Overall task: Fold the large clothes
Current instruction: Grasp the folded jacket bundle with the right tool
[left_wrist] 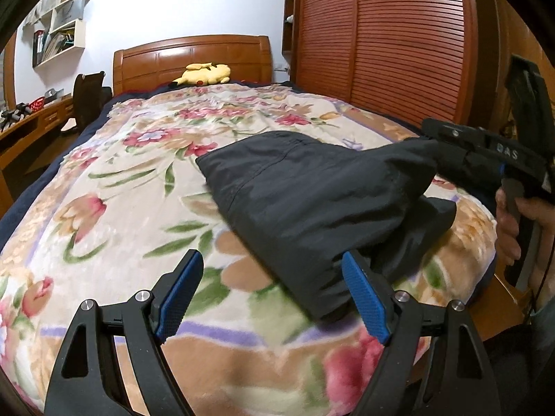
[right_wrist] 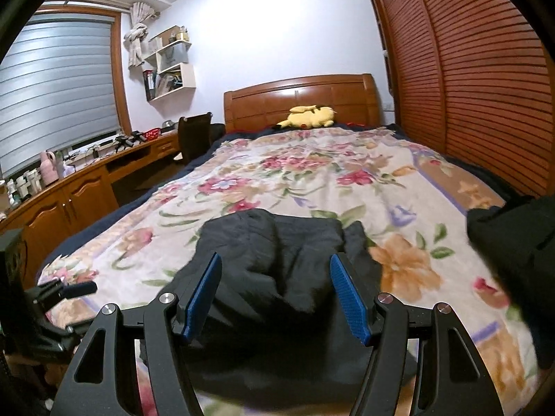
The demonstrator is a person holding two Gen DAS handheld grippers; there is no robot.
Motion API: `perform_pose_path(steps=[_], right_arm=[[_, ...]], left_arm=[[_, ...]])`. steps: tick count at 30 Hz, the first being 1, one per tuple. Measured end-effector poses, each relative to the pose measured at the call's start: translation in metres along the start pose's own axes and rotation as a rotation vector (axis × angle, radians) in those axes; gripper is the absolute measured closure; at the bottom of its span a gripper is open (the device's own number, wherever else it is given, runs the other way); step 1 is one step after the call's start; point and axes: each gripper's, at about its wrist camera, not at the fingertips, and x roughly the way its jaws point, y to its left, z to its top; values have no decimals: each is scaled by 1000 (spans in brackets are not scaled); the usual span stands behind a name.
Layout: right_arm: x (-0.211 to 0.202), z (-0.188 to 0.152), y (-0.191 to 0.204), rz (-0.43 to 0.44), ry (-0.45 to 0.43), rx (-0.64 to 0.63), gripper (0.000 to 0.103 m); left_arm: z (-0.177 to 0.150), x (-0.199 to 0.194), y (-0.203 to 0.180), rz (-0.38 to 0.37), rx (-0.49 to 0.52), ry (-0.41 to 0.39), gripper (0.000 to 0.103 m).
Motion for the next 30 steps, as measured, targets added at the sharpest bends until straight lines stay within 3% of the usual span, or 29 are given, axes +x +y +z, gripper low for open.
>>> perform_pose_path(steps=[4, 9, 12, 16, 22, 27, 30], right_arm=[[26, -1, 8, 36, 61, -13, 36], [66, -16, 11, 23, 218, -51, 36], [79, -26, 7, 14, 267, -64, 36], [84, -27, -7, 51, 277, -32, 36], [82, -28, -3, 62, 268, -51, 53], [76, -31, 3, 49, 253, -69, 61], [70, -32, 5, 42, 241, -73, 72]], left_arm=[[-6, -6, 3, 15, 20, -3, 20], [-12, -15, 9, 27, 33, -9, 20], [-14, -19, 13, 24, 21, -9, 20], [-16, -20, 17, 24, 9, -12, 20], [-16, -19, 18, 24, -2, -11, 20], [-15, -19, 17, 26, 10, -10, 20], [-16, -19, 17, 25, 7, -11, 20]])
